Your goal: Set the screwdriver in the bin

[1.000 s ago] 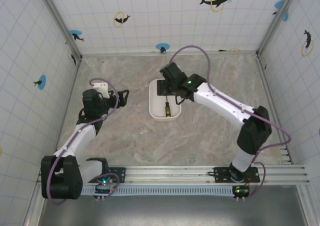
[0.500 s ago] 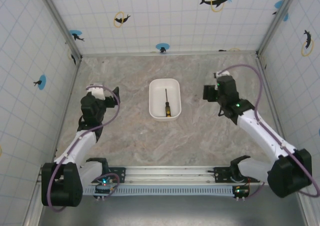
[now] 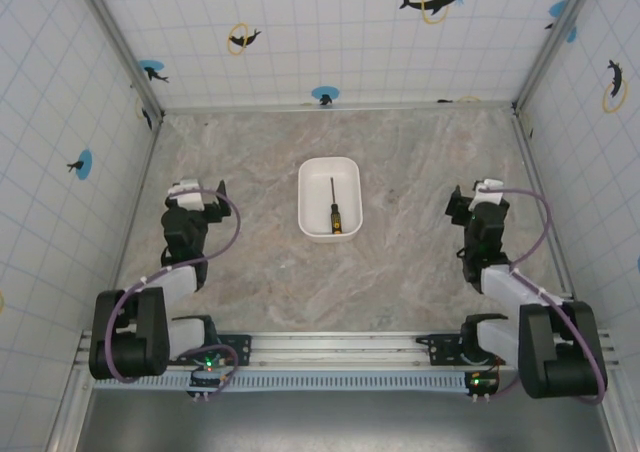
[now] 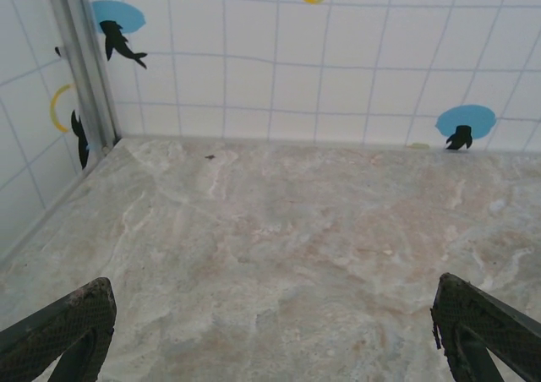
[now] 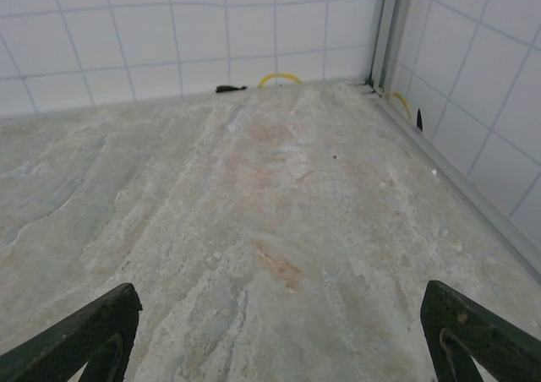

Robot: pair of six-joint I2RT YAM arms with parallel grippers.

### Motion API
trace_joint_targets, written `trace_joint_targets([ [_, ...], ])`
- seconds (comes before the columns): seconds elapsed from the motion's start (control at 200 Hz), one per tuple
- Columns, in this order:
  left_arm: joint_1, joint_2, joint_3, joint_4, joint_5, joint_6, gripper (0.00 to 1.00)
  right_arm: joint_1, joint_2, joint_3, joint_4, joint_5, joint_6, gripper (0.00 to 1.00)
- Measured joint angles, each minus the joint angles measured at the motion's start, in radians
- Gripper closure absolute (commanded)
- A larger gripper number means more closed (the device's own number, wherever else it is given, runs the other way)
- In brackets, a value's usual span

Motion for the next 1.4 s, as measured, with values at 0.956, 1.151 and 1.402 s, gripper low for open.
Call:
trace_joint_targets([
  [0.956, 0.043, 0.240, 0.061, 0.099, 0.055, -0.005, 0.02, -0.026, 0.337, 0.019, 0.315, 0.025, 0.006, 0.10],
  [1.151, 0.005, 0.277, 0.138, 0.041, 0.053, 0.025, 0.02, -0.032, 0.337, 0.031, 0.298, 0.025, 0.010, 0.09],
  [1.402, -0.002, 0.277, 0.090, 0.083, 0.027, 0.040, 0.03, -0.032, 0.337, 0.031, 0.290, 0.024, 0.010, 0.09],
])
